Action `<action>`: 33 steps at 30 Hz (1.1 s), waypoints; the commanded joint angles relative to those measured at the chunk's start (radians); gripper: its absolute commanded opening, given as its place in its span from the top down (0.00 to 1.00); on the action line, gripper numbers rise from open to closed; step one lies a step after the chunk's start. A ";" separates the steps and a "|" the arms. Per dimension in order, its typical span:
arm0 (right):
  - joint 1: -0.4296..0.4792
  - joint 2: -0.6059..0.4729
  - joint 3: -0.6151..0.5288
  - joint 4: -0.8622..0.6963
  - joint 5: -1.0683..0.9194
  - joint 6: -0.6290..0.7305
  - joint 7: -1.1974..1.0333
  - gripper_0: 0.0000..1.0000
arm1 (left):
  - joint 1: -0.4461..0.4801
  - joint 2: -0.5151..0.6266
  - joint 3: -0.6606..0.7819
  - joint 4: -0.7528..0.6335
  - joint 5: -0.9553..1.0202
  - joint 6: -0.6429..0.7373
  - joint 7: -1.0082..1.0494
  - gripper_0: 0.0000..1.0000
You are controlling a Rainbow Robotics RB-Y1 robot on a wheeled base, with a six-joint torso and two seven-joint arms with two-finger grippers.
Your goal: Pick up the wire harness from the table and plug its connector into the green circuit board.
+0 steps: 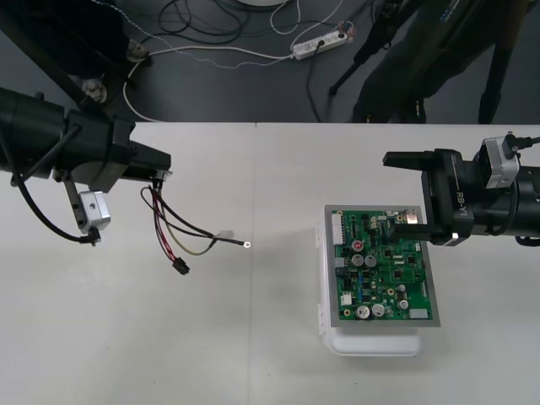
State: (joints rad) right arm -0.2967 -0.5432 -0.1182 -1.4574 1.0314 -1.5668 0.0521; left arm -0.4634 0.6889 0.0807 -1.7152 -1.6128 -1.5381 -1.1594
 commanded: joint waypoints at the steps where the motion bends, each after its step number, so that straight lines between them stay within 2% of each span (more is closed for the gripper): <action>1: -0.025 -0.032 0.000 -0.008 -0.014 -0.004 0.063 0.00 | 0.072 -0.091 0.063 -0.067 0.024 -0.033 0.135 1.00; 9: -0.025 -0.034 0.000 -0.008 -0.014 -0.004 0.061 0.00 | 0.144 -0.209 0.083 -0.103 0.039 -0.033 0.297 1.00; 22: -0.025 -0.032 0.000 -0.008 -0.014 -0.004 0.063 0.00 | 0.270 -0.341 0.120 -0.150 0.054 -0.033 0.544 1.00; 33: -0.025 -0.034 0.000 -0.008 -0.013 -0.004 0.060 0.00 | 0.387 -0.413 0.053 -0.153 0.151 -0.005 0.776 1.00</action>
State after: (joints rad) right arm -0.2967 -0.5434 -0.1182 -1.4574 1.0314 -1.5668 0.0521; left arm -0.1312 0.2996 0.1712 -1.8280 -1.5089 -1.5399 -0.5581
